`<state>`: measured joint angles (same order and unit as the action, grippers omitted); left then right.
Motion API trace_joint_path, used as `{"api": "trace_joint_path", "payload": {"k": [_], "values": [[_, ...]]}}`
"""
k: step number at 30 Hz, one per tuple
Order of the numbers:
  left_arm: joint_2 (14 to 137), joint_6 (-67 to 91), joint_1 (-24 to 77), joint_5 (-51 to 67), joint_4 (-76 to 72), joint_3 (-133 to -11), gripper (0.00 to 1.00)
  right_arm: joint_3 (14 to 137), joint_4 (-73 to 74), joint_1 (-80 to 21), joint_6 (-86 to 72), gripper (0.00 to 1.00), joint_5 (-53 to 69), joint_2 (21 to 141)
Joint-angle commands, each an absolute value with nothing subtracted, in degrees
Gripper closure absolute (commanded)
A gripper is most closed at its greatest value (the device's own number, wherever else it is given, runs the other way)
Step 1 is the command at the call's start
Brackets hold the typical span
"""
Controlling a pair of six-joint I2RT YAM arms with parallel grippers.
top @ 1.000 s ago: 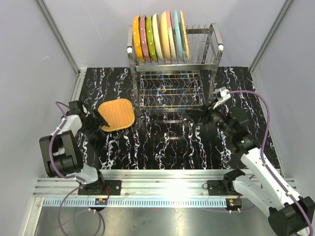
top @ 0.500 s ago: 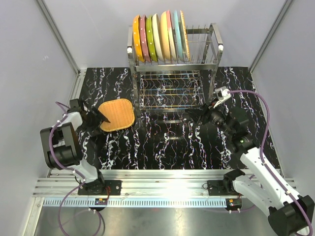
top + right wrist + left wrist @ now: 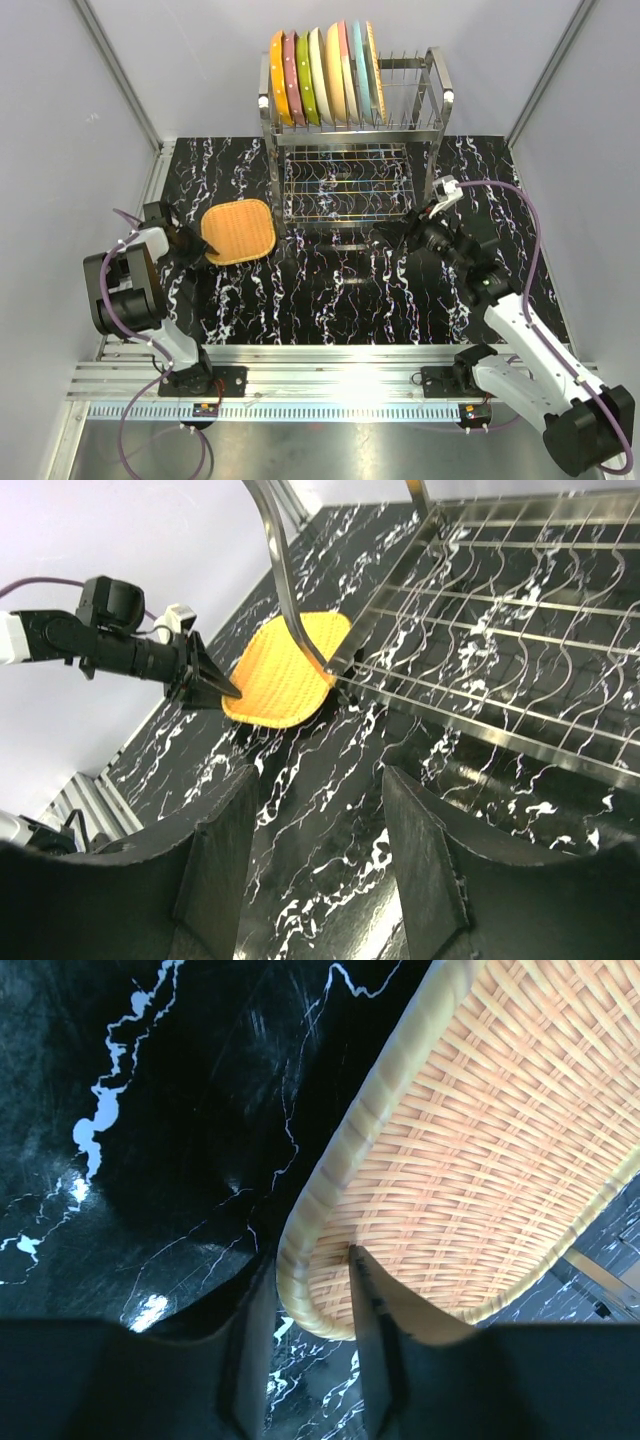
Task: Load the plates into the dish rack
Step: Grab a plate with the left arm
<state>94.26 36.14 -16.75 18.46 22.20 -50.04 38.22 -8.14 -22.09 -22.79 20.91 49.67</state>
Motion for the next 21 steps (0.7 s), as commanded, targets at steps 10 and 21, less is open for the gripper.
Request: {"api": "trace_joint_path", "payload": {"k": [10,21], "values": [[85.71,36.91,-16.70,15.29,24.52,-50.19,0.90,41.84,-9.93,-29.61,-18.64,0.40,21.54,54.84],[72.96,36.04,-16.70,14.50,27.77,-50.89,0.97,40.87,-15.90,-48.15,-6.69,0.23,9.95,61.34]]}}
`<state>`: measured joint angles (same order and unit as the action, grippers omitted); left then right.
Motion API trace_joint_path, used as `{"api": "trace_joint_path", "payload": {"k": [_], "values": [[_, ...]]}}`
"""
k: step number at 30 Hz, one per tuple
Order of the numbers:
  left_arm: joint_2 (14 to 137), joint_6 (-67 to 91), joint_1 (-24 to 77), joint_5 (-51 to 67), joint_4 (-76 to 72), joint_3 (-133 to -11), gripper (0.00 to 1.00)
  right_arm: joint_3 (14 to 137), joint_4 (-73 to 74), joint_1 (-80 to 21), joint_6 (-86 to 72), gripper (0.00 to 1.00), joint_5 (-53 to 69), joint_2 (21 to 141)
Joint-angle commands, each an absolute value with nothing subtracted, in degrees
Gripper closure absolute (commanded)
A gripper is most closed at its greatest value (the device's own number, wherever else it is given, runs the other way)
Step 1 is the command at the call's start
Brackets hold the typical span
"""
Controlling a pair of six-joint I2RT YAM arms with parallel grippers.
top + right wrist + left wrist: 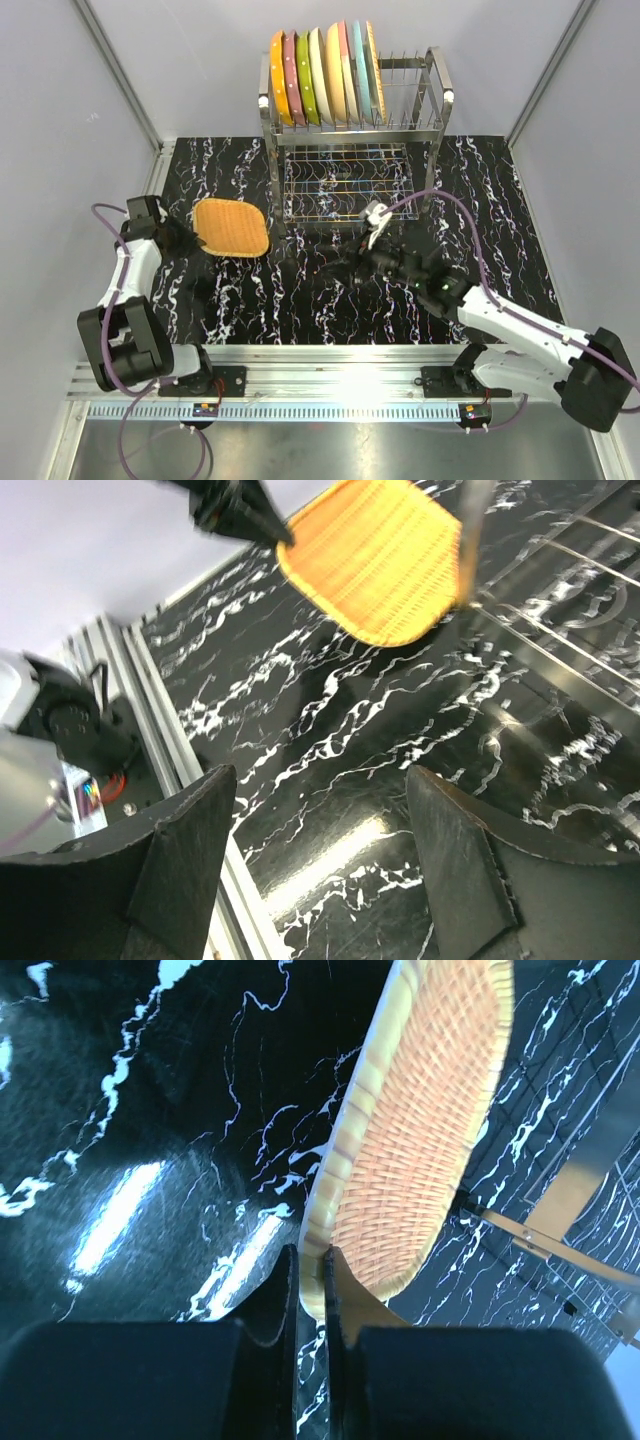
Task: Load the plates into the dish rack
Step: Grab a plate with the left arm, then pass the plate from the left arm to the right
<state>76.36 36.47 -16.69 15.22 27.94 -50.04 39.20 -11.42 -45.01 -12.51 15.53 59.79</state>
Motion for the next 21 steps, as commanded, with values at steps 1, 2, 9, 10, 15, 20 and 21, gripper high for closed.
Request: {"api": "trace_joint_path", "payload": {"k": [1,2,9,10,15,20,21], "values": [[72.34,35.95,-16.70,14.33,27.69,-50.63,0.97,41.30,-16.52,-49.90,-6.16,0.23,9.50,62.22],[71.81,35.77,-16.70,14.07,27.69,-50.54,0.99,41.74,-16.70,-50.70,-5.11,0.23,9.14,63.97],[69.00,35.51,-16.70,17.40,30.23,-52.20,1.00,47.01,-20.12,-61.08,9.12,0.18,1.15,75.22],[68.39,35.51,-16.70,17.32,30.76,-52.38,1.00,47.54,-21.69,-62.04,11.58,0.17,0.53,78.19],[62.85,36.39,-16.70,18.19,31.81,-51.50,1.00,54.13,-22.41,-67.49,16.86,0.11,-2.71,87.96],[58.02,36.82,-16.61,20.82,34.19,-49.49,1.00,62.04,-23.03,-68.82,19.42,0.09,-5.53,97.37],[56.88,37.09,-16.61,21.70,34.28,-48.61,1.00,64.49,-22.42,-68.82,20.12,0.09,-5.36,98.69]]}}
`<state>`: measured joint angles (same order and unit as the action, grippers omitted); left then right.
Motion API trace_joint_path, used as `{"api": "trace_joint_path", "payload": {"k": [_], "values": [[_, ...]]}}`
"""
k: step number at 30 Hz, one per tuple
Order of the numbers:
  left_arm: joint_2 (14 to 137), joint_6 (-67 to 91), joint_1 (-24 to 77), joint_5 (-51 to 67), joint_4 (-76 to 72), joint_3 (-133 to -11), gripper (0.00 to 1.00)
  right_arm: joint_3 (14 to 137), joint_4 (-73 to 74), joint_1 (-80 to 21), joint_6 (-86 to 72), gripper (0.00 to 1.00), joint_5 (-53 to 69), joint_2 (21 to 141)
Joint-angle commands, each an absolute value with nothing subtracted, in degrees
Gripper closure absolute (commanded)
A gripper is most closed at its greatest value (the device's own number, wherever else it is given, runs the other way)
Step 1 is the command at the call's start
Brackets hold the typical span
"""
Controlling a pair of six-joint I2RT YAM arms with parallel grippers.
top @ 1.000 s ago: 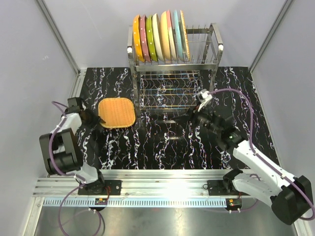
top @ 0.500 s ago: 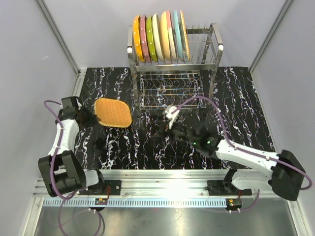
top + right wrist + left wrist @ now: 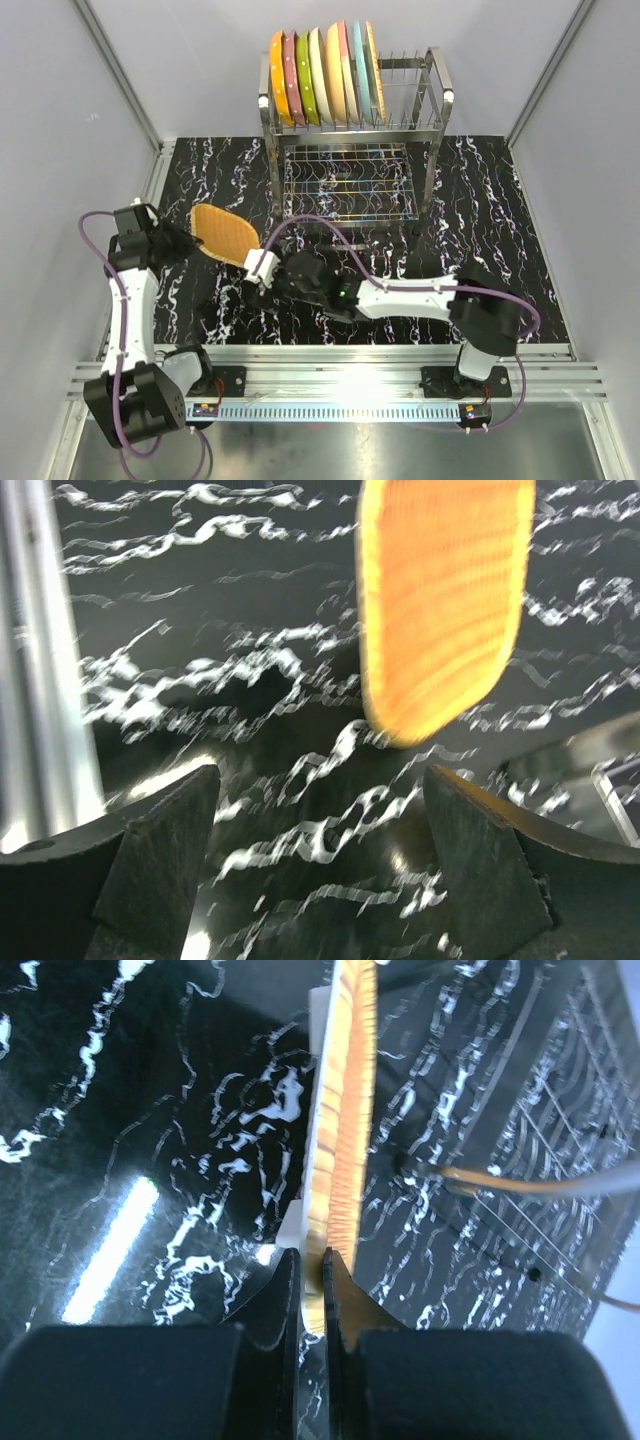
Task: Load the plates into the dish rack
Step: Pass the plate from the left arm to the right
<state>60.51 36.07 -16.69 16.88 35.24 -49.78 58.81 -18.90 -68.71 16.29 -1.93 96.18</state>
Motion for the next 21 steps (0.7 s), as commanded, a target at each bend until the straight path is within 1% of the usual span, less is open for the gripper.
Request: {"api": "trace_joint_path", "payload": {"k": [1,4,9,14,18,21], "values": [[54.69,37.26,-16.61,22.14,34.28,-46.69,1.00,65.90,-21.98,-68.82,20.91,0.11,-5.36,101.40],[50.99,37.97,-16.52,23.55,34.54,-44.13,1.00,71.44,-20.31,-68.91,22.49,0.12,-5.36,106.41],[47.73,37.18,-16.26,23.99,37.00,-43.07,1.00,81.10,-15.40,-68.73,23.20,0.20,-3.08,115.02],[45.88,35.51,-16.26,23.73,40.07,-44.29,1.00,83.32,-14.94,-68.82,24.69,0.24,-3.86,118.83],[44.39,34.98,-16.26,23.64,41.66,-45.44,1.00,85.69,-15.38,-68.82,25.84,0.30,-11.15,121.20],[43.07,35.33,-16.26,24.34,42.10,-44.91,1.00,85.61,-16.43,-68.82,26.19,0.31,-13.54,121.55]]}}
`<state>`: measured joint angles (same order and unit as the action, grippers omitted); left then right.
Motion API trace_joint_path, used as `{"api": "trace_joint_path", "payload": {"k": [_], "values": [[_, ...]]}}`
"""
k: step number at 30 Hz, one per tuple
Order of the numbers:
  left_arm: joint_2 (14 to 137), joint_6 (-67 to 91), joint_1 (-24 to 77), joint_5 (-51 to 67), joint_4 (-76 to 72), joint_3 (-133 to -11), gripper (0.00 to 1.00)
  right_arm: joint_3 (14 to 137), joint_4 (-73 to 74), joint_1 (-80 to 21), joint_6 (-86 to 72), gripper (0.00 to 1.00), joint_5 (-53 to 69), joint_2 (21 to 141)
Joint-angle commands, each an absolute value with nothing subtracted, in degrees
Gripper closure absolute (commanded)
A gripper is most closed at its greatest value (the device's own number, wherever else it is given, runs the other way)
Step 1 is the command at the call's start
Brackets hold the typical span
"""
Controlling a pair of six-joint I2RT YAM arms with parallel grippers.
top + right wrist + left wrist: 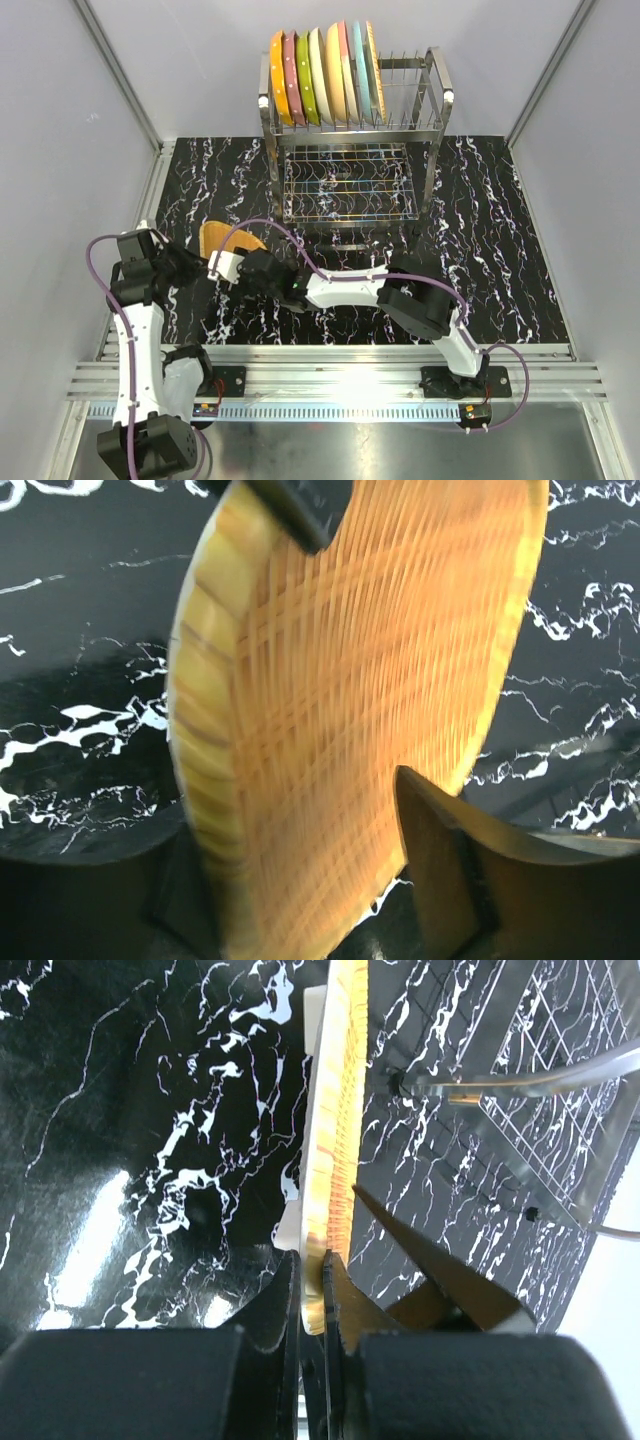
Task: Load the plates into the dish rack
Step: Pass the plate from the left arm to the right, then insert the plate into the dish rack
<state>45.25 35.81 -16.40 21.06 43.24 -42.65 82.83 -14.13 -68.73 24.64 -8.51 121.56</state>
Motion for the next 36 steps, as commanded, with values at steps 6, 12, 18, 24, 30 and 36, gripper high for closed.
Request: {"api": "trace_joint_path", "payload": {"k": [6,12,18,24,30,36], "values": [[41.67,35.86,-16.26,26.89,42.71,-44.74,1.00,84.99,-17.40,-68.82,25.84,0.50,-12.74,121.46],[39.38,34.89,-16.26,28.39,42.19,-43.16,0.96,81.57,-21.08,-68.73,23.30,0.65,-12.13,118.75],[39.72,34.63,-16.35,29.35,40.96,-42.89,0.81,76.74,-23.11,-68.73,18.91,0.88,-11.52,113.57],[41.30,34.10,-16.26,29.45,40.08,-45.61,0.55,72.34,-23.38,-68.82,14.16,0.97,-9.76,109.08],[44.99,33.14,-16.26,29.71,39.12,-49.74,0.27,67.24,-23.03,-68.82,9.50,1.00,-9.32,103.45],[49.65,32.17,-16.26,28.92,39.03,-55.98,0.01,60.83,-22.67,-68.82,6.77,1.00,-10.28,97.14]]}}
